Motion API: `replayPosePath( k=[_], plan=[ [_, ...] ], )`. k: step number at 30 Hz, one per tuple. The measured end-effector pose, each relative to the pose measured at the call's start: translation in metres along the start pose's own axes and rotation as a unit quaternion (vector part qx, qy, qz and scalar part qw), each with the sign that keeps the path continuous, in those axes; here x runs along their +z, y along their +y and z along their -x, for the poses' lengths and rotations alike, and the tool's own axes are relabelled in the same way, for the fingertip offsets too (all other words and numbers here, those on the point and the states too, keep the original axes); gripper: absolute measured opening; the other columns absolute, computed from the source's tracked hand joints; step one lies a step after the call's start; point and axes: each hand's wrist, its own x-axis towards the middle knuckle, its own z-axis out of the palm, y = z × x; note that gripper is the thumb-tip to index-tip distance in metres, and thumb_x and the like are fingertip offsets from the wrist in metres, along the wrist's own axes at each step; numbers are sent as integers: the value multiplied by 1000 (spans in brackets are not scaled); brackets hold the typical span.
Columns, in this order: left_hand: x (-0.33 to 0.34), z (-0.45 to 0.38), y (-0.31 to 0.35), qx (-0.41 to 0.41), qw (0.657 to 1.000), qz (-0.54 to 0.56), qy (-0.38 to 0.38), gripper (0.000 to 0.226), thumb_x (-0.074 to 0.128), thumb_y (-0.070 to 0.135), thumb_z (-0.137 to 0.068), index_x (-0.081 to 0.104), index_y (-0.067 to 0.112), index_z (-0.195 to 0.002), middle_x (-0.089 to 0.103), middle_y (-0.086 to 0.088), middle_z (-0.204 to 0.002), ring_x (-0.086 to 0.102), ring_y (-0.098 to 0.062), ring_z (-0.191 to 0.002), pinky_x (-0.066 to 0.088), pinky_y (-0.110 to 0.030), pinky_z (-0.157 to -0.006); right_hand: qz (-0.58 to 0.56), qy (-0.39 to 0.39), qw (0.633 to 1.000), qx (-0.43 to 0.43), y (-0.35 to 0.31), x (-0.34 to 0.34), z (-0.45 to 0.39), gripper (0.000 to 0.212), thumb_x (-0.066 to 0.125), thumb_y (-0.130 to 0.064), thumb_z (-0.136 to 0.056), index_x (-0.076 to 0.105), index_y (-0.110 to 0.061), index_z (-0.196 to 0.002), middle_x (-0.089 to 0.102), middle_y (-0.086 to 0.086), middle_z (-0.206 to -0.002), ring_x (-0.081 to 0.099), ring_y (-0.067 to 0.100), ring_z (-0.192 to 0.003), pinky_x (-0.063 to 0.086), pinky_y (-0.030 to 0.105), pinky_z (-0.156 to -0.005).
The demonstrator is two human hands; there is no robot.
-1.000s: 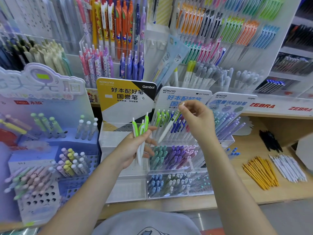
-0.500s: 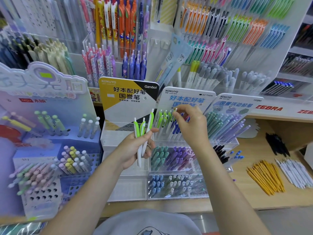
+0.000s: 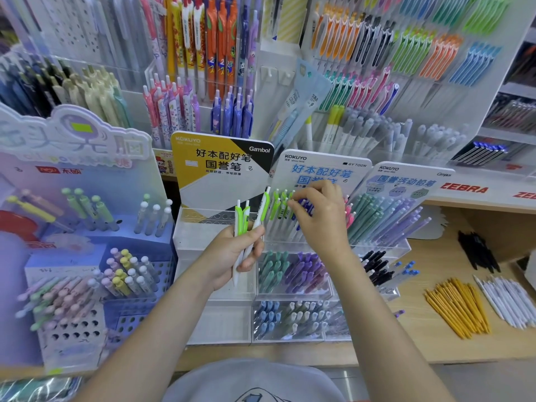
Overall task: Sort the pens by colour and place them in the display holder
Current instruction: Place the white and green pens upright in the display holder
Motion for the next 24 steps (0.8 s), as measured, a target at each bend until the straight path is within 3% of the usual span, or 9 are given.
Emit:
replayPosePath(
  k=[7,10,13,15,20,24],
  plan=[
    [4,2,2,-2,1000,7,-4,13,57,18,-98,52,12,-88,54,-6,-62,32,-12,-36,20,-20,-42,45,-25,998,26,1,0,-6,12,77,-25,-82,76,-15,-89,51,1,-89,43,21,-91,43,45,-85],
    [5,1,1,-3,1000,13,-4,13,59,18,-96,51,13,-87,55,-7,-62,33,-13,-36,21,-20,-41,22,-9,999,33,-3,-4,-4,15,76,-27,-84,76,-14,-90,54,0,-89,45,20,-91,41,36,-86],
    [5,-1,2,-7,1000,16,5,16,60,16,-96,47,16,-87,54,-7,-61,34,-13,-36,21,-19,-41,-52,12,997,48,-17,-13,0,13,70,-27,-90,76,-15,-89,55,-3,-84,45,16,-89,36,22,-85],
    [6,-2,2,-5,1000,0,2,17,61,15,-96,46,16,-86,53,-7,-61,34,-13,-36,21,-21,-41,-102,-14,993,64,-30,-17,2,15,69,-30,-90,76,-17,-87,57,-4,-81,46,15,-88,33,13,-82],
    [13,-5,2,-1,999,-34,-17,16,63,20,-93,49,13,-90,53,-6,-62,37,-13,-38,21,-22,-42,-144,-47,983,99,-41,-19,6,23,72,-27,-88,66,-9,-74,55,-8,-68,50,14,-74,41,30,-71],
    [3,-1,0,-35,999,-14,-12,36,54,39,-95,59,5,-107,54,-7,-62,42,-15,-41,27,-19,-39,-285,-3,940,188,-42,-32,5,12,66,-16,-93,67,-16,-81,55,-17,-60,47,0,-59,40,16,-61]
  ],
)
